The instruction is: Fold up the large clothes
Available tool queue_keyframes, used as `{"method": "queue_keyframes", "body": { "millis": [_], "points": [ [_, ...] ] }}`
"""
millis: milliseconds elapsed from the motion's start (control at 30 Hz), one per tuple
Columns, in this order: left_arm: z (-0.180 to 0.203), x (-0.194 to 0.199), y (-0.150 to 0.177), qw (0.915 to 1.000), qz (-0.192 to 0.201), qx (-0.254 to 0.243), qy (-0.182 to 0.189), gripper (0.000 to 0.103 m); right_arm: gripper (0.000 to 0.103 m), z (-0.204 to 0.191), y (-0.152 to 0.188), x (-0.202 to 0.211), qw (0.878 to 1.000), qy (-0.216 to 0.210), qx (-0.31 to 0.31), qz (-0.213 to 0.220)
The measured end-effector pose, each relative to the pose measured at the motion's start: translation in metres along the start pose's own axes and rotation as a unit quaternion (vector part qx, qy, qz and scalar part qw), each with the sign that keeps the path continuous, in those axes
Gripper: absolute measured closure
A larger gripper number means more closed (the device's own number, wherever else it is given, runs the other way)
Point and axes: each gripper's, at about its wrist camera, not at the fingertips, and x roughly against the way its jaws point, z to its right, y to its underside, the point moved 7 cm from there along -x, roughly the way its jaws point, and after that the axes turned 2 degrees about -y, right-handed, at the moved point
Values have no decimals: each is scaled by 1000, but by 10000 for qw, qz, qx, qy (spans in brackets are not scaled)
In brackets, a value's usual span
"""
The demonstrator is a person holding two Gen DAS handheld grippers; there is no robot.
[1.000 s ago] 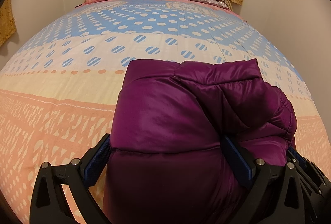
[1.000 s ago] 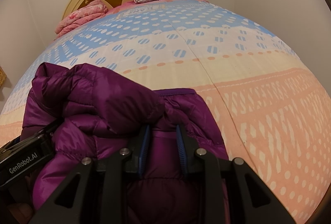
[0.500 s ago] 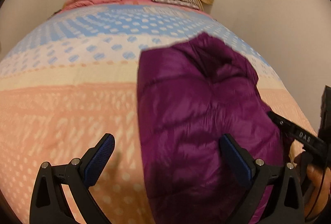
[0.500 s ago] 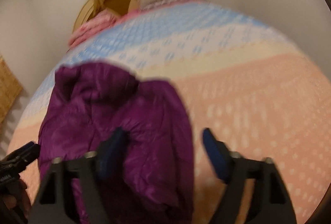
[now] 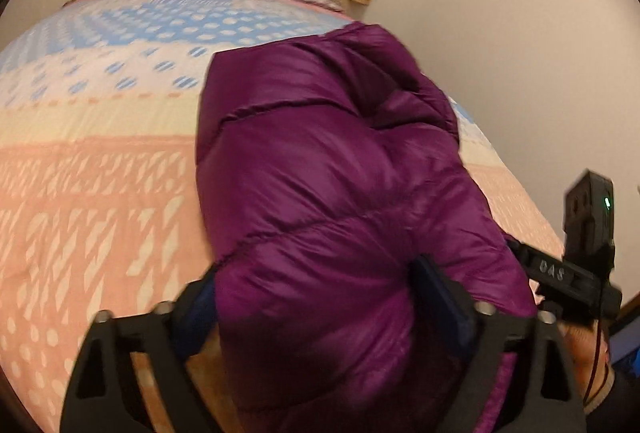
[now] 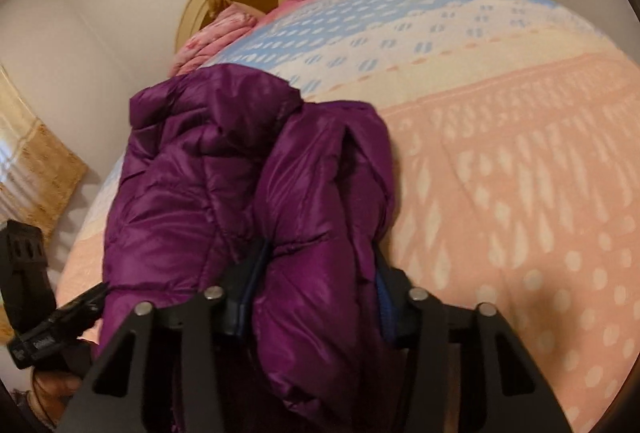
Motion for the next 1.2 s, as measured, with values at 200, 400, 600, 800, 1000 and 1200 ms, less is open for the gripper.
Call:
{"method": "queue_keyframes", "body": {
  "millis": [200, 400, 600, 800, 1000, 1200],
  "points": [
    [22, 37, -10, 9963, 308, -597, -545, 62, 80, -25, 1, 16, 9991, -270, 203, 262],
    [9, 80, -15, 9926, 558, -586, -900, 66, 83, -81, 0, 24, 9950, -627, 617, 472],
    [-31, 110, -11, 9886, 701, -405, -1268, 68, 83, -130, 8, 7, 9908, -946, 909, 333],
    [-67, 137, -5, 9849, 831, -176, -1506, 69, 83, -172, 14, -17, 9861, -1210, 1124, 157],
    [-97, 155, -1, 9806, 918, -49, -1731, 69, 83, -203, 22, -32, 9818, -1376, 1308, 9],
    [-120, 176, 10, 9785, 960, 126, -1819, 69, 83, -229, 29, -44, 9770, -1514, 1493, -180]
  ]
}}
